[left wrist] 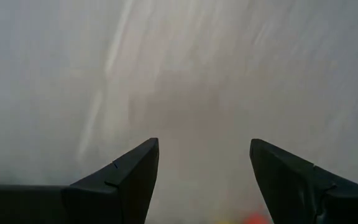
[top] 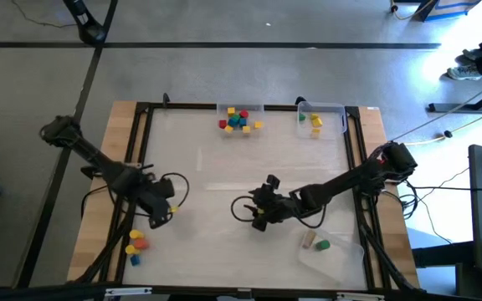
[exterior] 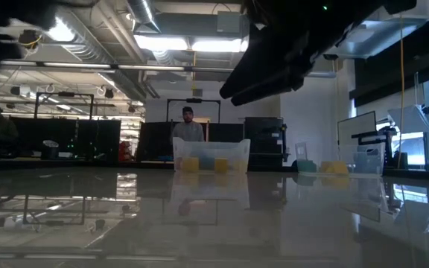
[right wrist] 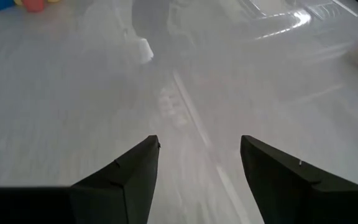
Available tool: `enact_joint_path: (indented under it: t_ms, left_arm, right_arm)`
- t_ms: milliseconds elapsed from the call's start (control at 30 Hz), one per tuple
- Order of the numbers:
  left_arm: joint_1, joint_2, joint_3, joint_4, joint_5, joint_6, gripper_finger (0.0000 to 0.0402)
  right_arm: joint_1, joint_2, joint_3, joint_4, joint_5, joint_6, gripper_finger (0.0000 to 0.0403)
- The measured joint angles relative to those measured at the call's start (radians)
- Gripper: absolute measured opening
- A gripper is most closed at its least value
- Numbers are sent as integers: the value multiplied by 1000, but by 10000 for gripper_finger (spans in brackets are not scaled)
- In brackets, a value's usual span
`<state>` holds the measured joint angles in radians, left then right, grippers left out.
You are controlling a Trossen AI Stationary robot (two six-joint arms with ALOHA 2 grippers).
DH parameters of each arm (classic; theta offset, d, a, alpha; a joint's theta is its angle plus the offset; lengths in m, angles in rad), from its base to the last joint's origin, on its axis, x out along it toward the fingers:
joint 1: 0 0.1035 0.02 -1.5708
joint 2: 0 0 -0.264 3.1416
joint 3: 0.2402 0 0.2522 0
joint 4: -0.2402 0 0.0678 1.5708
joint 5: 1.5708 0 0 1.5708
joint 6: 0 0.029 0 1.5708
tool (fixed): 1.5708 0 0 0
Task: Sort blocks by size
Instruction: Put the cylinder blue block into the bottom right transparent bin
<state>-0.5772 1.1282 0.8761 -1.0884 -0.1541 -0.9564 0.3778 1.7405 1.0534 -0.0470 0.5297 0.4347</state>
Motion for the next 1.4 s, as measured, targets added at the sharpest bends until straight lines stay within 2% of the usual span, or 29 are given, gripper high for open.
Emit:
enact_joint_path:
  t_ms: [133,333,500,633,700,833,1167,1400]
  left_arm:
    - [-69,0,0,-69,88,-211,241]
    - [-173,0,-3,-81,110,-377,241]
    - [-251,11,-3,-94,148,-430,241]
    - [-251,40,-3,-197,83,-430,241]
    - [-227,57,-3,-257,41,-421,241]
    - [-143,82,-4,-371,49,-412,241]
    - [127,90,-9,-398,27,-26,241]
    - [318,98,-82,-349,55,215,237]
  right_arm:
    - [1,0,-2,9,0,-6,227]
    - [1,0,-2,8,0,-7,227]
    - [1,0,-2,9,7,-17,227]
    - [1,0,-2,9,33,-17,227]
    - [-2,0,-2,10,37,-17,227]
    - [-13,0,-2,40,37,-18,227]
    - [-13,0,-2,52,31,-18,227]
    - [-13,1,-2,49,31,-18,227]
